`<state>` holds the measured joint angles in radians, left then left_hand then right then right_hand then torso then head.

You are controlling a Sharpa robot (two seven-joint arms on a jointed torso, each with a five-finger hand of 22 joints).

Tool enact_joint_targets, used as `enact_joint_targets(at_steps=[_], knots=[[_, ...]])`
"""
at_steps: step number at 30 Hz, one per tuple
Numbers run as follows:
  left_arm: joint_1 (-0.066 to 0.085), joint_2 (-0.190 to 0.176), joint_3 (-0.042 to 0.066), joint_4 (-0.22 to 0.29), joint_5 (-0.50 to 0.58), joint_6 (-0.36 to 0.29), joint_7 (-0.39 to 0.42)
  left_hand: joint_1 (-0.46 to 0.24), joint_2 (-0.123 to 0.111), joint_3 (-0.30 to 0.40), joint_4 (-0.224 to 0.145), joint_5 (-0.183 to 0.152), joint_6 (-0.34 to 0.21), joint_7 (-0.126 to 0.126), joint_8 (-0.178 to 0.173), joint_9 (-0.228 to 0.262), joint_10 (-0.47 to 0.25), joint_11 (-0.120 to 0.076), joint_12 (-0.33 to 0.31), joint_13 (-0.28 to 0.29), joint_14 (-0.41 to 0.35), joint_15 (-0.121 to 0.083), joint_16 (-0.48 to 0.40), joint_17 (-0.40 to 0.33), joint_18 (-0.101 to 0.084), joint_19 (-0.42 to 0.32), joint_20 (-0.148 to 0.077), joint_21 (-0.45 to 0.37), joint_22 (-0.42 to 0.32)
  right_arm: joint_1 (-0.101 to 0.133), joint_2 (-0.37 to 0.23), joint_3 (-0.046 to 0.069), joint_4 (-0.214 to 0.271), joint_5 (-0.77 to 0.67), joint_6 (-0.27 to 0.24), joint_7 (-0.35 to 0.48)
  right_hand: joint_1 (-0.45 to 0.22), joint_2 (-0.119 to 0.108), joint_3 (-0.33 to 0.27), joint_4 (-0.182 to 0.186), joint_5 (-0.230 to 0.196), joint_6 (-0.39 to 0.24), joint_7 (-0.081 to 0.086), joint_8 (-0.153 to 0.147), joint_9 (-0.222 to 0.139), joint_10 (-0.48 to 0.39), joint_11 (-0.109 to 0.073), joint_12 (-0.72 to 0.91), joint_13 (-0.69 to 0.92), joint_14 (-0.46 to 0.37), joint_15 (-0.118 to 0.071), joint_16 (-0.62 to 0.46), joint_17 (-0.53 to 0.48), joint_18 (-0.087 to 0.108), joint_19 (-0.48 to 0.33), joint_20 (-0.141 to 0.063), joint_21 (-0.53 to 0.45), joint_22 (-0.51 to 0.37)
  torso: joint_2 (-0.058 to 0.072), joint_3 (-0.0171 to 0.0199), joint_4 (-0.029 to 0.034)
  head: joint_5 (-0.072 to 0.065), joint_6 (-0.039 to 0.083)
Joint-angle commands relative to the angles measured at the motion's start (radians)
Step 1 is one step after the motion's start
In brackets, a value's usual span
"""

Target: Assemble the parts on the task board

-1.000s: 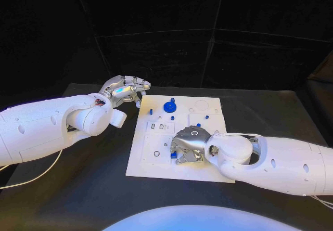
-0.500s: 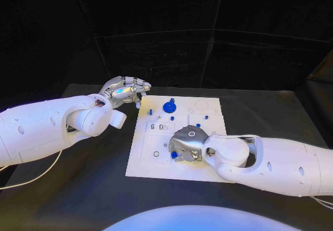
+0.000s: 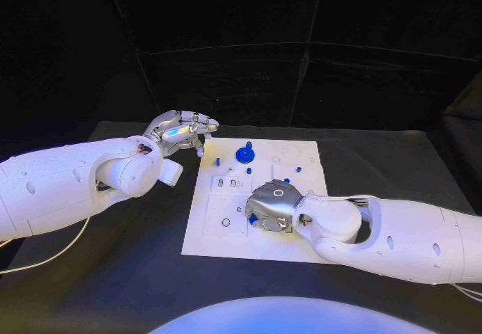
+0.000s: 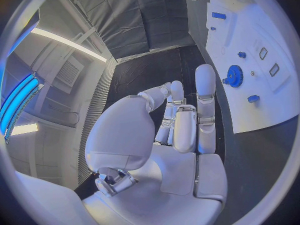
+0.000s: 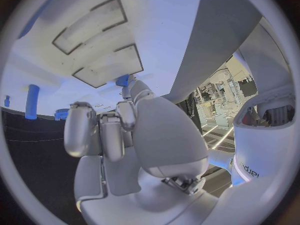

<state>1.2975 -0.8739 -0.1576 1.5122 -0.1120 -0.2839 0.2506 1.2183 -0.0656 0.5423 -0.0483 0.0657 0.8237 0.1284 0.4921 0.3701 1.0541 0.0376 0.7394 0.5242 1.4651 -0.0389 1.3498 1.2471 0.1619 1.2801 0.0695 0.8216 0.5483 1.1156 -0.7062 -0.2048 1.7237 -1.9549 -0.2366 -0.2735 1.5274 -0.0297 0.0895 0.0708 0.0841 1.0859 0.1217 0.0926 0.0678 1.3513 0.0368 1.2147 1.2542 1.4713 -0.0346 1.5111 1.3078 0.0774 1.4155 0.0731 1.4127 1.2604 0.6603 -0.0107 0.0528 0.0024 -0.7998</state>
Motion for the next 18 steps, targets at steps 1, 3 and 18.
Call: enact_joint_targets(at_steps=[1,3,18], knots=[[0.001,0.001,0.0,-0.001,0.004,0.011,0.003,0.008,-0.001,0.001,-0.007,-0.005,0.007,-0.003,-0.004,-0.001,-0.006,0.002,-0.006,-0.001,0.0,0.004,-0.005,-0.001,0.015,-0.004,-0.001,-0.002,-0.001,0.001,-0.003,0.0,0.003,-0.005,-0.011,-0.008,-0.03,-0.017,0.015,0.006,0.0,-0.002,0.004,-0.004,-0.001,0.008,0.001,-0.001,-0.007,0.077,0.001,0.006,0.162,-0.014,0.005,0.001,0.003,0.001,0.0,0.0004,-0.0003,0.0,0.0],[0.001,0.001,0.0,-0.002,0.004,0.011,0.002,0.008,-0.001,0.001,-0.007,-0.005,0.007,-0.003,-0.004,-0.001,-0.006,0.002,-0.006,-0.001,0.0,0.004,-0.005,-0.001,0.015,-0.004,-0.001,-0.002,-0.001,0.001,-0.005,0.0,0.003,-0.003,-0.01,-0.01,-0.051,-0.025,0.032,0.022,0.016,-0.006,0.005,-0.007,-0.002,0.006,0.002,-0.004,-0.01,0.078,0.002,0.005,0.162,-0.014,0.005,0.002,0.003,0.001,0.0,0.0003,-0.0005,0.0,0.0],[0.001,0.003,-0.001,-0.004,0.004,0.014,-0.003,0.009,0.0,0.001,-0.007,-0.006,0.006,-0.001,-0.005,-0.003,-0.006,0.003,-0.007,-0.004,-0.001,0.004,-0.006,-0.003,0.015,-0.003,-0.001,-0.004,-0.003,0.001,-0.009,0.0,0.002,0.007,-0.013,-0.047,-0.131,-0.117,0.116,0.094,0.096,-0.061,0.018,-0.028,-0.003,-0.013,0.015,-0.028,-0.033,0.077,0.012,0.003,0.16,-0.012,0.0,0.01,-0.001,-0.006,0.001,-0.0003,0.0001,-0.002,0.001]])
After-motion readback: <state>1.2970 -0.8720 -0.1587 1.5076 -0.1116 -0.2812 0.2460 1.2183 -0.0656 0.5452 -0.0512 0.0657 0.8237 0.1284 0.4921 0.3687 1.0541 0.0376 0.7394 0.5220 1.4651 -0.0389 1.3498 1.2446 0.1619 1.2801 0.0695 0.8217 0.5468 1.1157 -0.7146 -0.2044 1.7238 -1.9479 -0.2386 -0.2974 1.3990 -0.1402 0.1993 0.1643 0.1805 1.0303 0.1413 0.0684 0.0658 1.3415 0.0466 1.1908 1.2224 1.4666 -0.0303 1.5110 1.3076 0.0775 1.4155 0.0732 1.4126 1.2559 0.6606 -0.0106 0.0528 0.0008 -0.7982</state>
